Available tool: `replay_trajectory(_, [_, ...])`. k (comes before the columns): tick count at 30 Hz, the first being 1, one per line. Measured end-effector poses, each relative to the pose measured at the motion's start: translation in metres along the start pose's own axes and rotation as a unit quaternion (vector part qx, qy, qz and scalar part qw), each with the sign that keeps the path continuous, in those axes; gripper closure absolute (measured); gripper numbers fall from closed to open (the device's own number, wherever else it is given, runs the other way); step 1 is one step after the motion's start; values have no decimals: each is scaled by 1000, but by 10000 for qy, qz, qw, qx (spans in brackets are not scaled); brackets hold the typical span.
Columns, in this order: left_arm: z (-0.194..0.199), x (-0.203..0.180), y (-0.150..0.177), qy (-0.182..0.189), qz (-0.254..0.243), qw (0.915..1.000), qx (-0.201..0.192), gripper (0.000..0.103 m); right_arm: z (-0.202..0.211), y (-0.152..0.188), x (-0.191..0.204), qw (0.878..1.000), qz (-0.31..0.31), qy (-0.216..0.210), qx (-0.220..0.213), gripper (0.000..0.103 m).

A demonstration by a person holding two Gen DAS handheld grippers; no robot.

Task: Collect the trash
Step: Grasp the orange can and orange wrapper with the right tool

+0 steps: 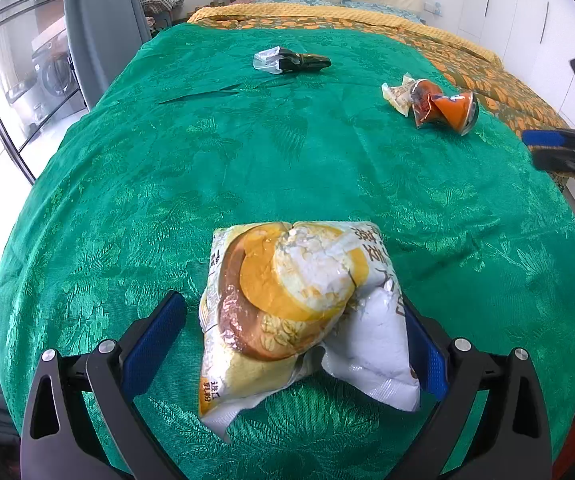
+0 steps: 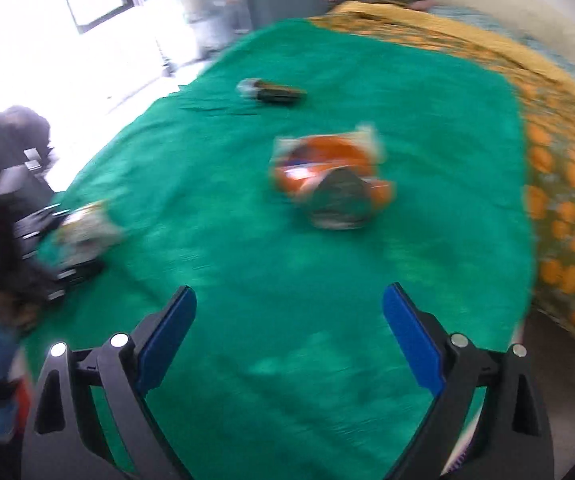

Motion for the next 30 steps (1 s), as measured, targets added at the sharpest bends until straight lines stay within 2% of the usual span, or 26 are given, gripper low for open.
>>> replay_trajectory(3, [0, 0, 0, -1, 0, 10000, 0, 5, -19, -13, -11, 9956, 173, 925, 34, 11])
replay_trajectory(5, [0, 0, 0, -1, -1, 10000, 1, 5, -29, -25, -14, 9965, 53, 821, -171, 11])
replay_trajectory(7, [0, 0, 0, 0, -1, 10000, 1, 5, -36, -37, -10, 9977, -81, 522, -425, 11])
replay_trajectory(10, [0, 0, 0, 0, -1, 10000, 1, 5, -47, -44, 13, 9991, -154, -46, -395, 11])
replay_trajectory(12, [0, 0, 0, -1, -1, 10000, 1, 5, -37, -38, 35, 9984, -129, -462, -299, 10])
replay_trajectory(14, [0, 0, 0, -2, -2, 10000, 2, 5, -19, -23, 68, 9879, -72, -1547, 8, 11])
replay_trajectory(15, [0, 0, 0, -1, -2, 10000, 2, 5, -6, -9, 91, 9786, 180, -2041, 187, 11])
replay_trajectory(17, [0, -1, 0, -1, -1, 10000, 2, 5, 10, 6, 114, 9714, 764, -2233, 269, 11])
replay_trajectory(18, [0, -1, 0, -2, -2, 10000, 2, 5, 18, 13, 122, 9692, 1044, -2216, 250, 11])
replay_trajectory(20, [0, -1, 0, -2, -2, 10000, 2, 5, 26, 17, 117, 9764, 1261, -1751, 43, 9])
replay_trajectory(21, [0, -1, 0, -3, -3, 10000, 2, 5, 21, 13, 103, 9864, 1163, -1163, -57, 8])
replay_trajectory(22, [0, -1, 0, -1, -1, 10000, 2, 5, 13, 11, 91, 9920, 982, -793, -83, 8])
replay_trajectory(24, [0, -1, 0, 0, -1, 10000, 2, 5, -4, 8, 66, 9984, 243, -498, -67, 8])
replay_trajectory(27, [0, -1, 0, 0, 0, 10000, 2, 5, -22, 7, 61, 9983, -346, -454, -148, 8])
replay_trajectory(30, [0, -1, 0, 0, -1, 10000, 3, 5, -39, 10, 54, 9955, -929, 113, -148, 8])
Point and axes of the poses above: each gripper's, at about its wrist camera, not at the fingertips, and z roughly against the way its jaws point, x to its left, y to its underside, the point moved 5 cm from there along -z, roughly the way its jaws point, and after that the axes turned 6 degrees about -x, right-handed, at the moved point
